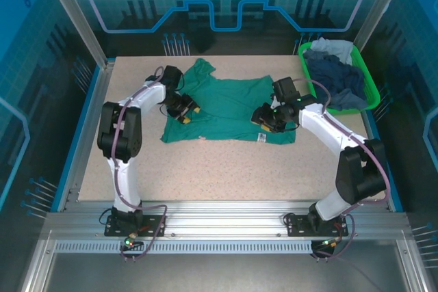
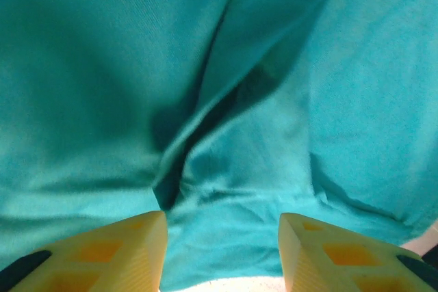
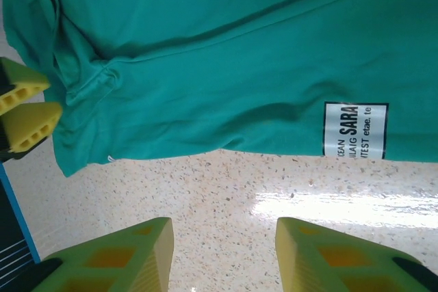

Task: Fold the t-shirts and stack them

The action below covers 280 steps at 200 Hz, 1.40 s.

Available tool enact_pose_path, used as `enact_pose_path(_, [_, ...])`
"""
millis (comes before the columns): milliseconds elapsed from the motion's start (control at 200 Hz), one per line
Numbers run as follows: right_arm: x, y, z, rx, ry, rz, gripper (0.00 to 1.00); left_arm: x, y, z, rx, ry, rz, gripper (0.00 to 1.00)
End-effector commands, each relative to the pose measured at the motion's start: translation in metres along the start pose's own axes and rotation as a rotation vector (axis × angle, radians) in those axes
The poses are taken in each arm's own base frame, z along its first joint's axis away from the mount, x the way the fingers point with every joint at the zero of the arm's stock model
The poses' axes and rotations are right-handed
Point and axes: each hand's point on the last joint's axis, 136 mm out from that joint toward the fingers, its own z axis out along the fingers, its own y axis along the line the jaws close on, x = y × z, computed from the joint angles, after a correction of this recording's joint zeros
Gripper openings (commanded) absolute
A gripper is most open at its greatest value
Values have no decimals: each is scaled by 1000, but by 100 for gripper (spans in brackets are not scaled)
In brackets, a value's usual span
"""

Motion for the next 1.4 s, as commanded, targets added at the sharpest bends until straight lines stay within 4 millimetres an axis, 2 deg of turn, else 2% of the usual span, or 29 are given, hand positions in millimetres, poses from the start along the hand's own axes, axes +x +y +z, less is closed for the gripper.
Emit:
enact_pose_path(0, [-6,14,-9,-46,-17,-24,45,-10,4,10,-46,-6,3,42])
enact_pose_path(185, [-6,10,-11,-42,-21,-5,44,-17,-4,15,-68,-20,38,30])
enact_pose_path(340, [-7,7,-11,-40,-19,11,44,-16,-15,19,-69,-15,83,8])
enact_pose_path(420, [-7,6,-12,-38,-20,11,44,-13,-25,18,-49,-16,112,0])
enact_pose_path(640, [-11,-2,-14,-26,-23,36,43,-7,-42,16,-30,-3,160,0])
enact_pose_path(875, [-10,-4,-11,-22,-11,44,43,-15,-62,14,13,-19,191,0])
enact_pose_path(1105, [-4,-8,-9,-10,12,44,43,-13,-87,35,88,54,257,0])
enact_pose_path(1396, [6,-11,2,-20,62,52,43,-23,-111,45,177,13,331,0])
